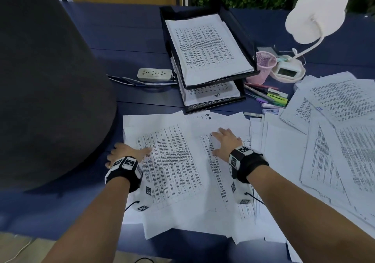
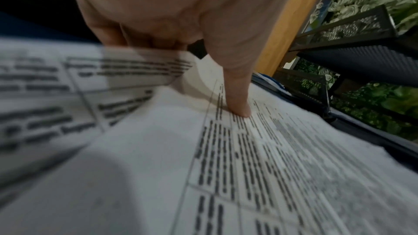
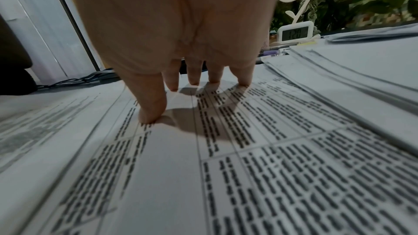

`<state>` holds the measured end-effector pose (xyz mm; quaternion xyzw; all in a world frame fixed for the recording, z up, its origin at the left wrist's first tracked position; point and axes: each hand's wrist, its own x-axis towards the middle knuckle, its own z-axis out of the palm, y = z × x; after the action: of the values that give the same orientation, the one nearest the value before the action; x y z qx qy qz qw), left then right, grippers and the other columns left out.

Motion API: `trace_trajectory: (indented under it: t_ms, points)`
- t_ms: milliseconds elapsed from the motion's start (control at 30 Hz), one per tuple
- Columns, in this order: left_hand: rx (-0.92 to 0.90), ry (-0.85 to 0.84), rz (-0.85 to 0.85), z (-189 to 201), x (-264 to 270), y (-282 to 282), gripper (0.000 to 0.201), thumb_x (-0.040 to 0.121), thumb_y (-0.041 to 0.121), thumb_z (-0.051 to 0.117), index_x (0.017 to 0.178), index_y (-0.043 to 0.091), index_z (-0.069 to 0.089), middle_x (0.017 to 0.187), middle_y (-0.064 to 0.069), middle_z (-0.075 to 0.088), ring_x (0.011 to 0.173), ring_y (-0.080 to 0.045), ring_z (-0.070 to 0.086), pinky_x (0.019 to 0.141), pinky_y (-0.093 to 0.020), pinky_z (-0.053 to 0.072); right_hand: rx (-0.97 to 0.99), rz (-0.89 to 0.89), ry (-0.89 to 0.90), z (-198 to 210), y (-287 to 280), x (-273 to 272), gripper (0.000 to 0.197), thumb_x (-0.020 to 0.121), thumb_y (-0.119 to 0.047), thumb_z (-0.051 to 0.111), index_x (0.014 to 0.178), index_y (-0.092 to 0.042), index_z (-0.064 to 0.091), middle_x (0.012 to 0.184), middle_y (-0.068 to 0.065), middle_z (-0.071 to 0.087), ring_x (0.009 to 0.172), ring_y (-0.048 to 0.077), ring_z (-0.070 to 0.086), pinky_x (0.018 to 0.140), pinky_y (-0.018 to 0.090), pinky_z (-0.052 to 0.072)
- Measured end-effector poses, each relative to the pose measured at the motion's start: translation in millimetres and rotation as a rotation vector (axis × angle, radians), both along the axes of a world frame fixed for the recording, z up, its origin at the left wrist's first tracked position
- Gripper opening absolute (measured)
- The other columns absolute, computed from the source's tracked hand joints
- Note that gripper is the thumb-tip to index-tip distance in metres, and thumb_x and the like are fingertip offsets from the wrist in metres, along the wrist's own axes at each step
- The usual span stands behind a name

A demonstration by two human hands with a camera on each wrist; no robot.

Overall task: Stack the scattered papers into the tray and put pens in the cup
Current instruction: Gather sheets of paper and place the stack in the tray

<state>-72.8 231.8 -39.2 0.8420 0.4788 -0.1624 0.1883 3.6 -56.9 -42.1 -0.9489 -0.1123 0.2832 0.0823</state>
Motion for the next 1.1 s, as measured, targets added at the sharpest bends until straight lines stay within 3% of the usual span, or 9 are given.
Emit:
trace_trajectory:
  t_ms: [67,167,233,433,767,933,1033,1067,1100]
  points:
    - [-0.097,-0.012,-0.036,-0.2,1.6,4.2,0.096,0.054,0.067,0.076,0.123,0.007,0.045,0.128,-0.016,0.053,0.119,-0.037,0.047,0.099,-0.049,0.039,0.009,-0.004,0.011,1.6,0.3,0.4,0.072,0.089,-0.036,0.059,0.149,-0.029,0.019,0.159,-0.004,0.006,0.147,0.021,0.001,0.115,0.053,0.014]
    - [-0.244,-0.196,-0.09,6.7,6.4,0.2,0.041,0.07,0.038,0.079,0.092,0.01,0.059,0.106,-0.011,0.067,0.088,-0.027,0.06,0.08,-0.032,0.049,0.024,-0.014,0.019,3.6,0.1,0.5,0.073,0.088,-0.035,0.06,0.149,-0.03,0.02,0.159,-0.004,0.007,0.147,0.02,0.001,0.115,0.053,0.013]
    - [-0.294,-0.311,-0.091,13.3,12.0,-5.8,0.028,0.075,0.023,0.077,0.093,0.006,0.062,0.103,-0.012,0.068,0.084,-0.025,0.062,0.073,-0.029,0.048,0.031,-0.016,0.019,4.8,-0.2,-0.2,0.072,0.088,-0.035,0.061,0.148,-0.03,0.021,0.159,-0.004,0.008,0.147,0.02,0.001,0.115,0.053,0.013]
    - [-0.422,-0.487,-0.21,40.3,19.6,-16.6,0.028,0.077,0.005,0.075,0.104,0.006,0.069,0.101,-0.007,0.07,0.086,-0.019,0.063,0.076,-0.024,0.045,0.069,-0.035,0.032,5.0,-2.1,-0.6,0.073,0.088,-0.035,0.062,0.148,-0.03,0.022,0.159,-0.004,0.007,0.147,0.02,0.0,0.117,0.051,0.01]
    - [-0.143,-0.516,-0.466,130.0,34.7,-5.0,0.007,0.08,0.02,0.069,0.085,0.024,0.066,0.081,0.006,0.07,0.08,-0.019,0.066,0.076,-0.032,0.053,0.055,-0.015,0.033,7.3,-2.2,-1.9,0.073,0.088,-0.037,0.06,0.149,-0.03,0.021,0.158,-0.005,0.008,0.147,0.019,0.001,0.117,0.05,0.014]
    - [-0.497,-0.721,-0.48,167.2,28.3,4.2,0.017,0.074,0.013,0.078,0.086,0.023,0.072,0.084,0.001,0.075,0.085,-0.022,0.071,0.081,-0.04,0.056,0.06,-0.031,0.008,11.8,-0.7,-3.9,0.067,0.087,-0.033,0.06,0.145,-0.028,0.029,0.156,-0.002,0.019,0.144,0.019,0.014,0.113,0.048,0.022]
    - [-0.695,-0.891,-0.451,175.2,25.6,1.0,0.023,0.076,0.001,0.074,0.09,0.02,0.073,0.09,-0.001,0.075,0.086,-0.02,0.071,0.078,-0.035,0.055,0.427,-0.27,0.087,27.6,4.0,-2.5,0.042,0.088,-0.019,0.057,0.13,-0.021,0.05,0.124,0.013,0.059,0.107,0.023,0.058,0.088,0.035,0.048]
    - [-0.726,-0.944,-0.455,175.4,25.9,0.1,0.025,0.075,0.0,0.074,0.091,0.02,0.073,0.092,-0.002,0.075,0.087,-0.019,0.071,0.079,-0.034,0.054,0.611,-0.44,0.128,32.4,6.4,-1.8,0.043,0.092,-0.015,0.053,0.134,-0.018,0.048,0.12,0.015,0.062,0.103,0.023,0.062,0.083,0.031,0.05]
    - [-0.748,-0.994,-0.454,176.4,26.2,-1.6,0.025,0.074,0.0,0.074,0.091,0.02,0.073,0.093,-0.002,0.075,0.089,-0.019,0.071,0.08,-0.035,0.054,0.729,-0.487,0.13,38.9,8.8,0.2,0.047,0.093,-0.011,0.051,0.14,-0.015,0.042,0.127,0.014,0.058,0.113,0.022,0.058,0.086,0.028,0.048]
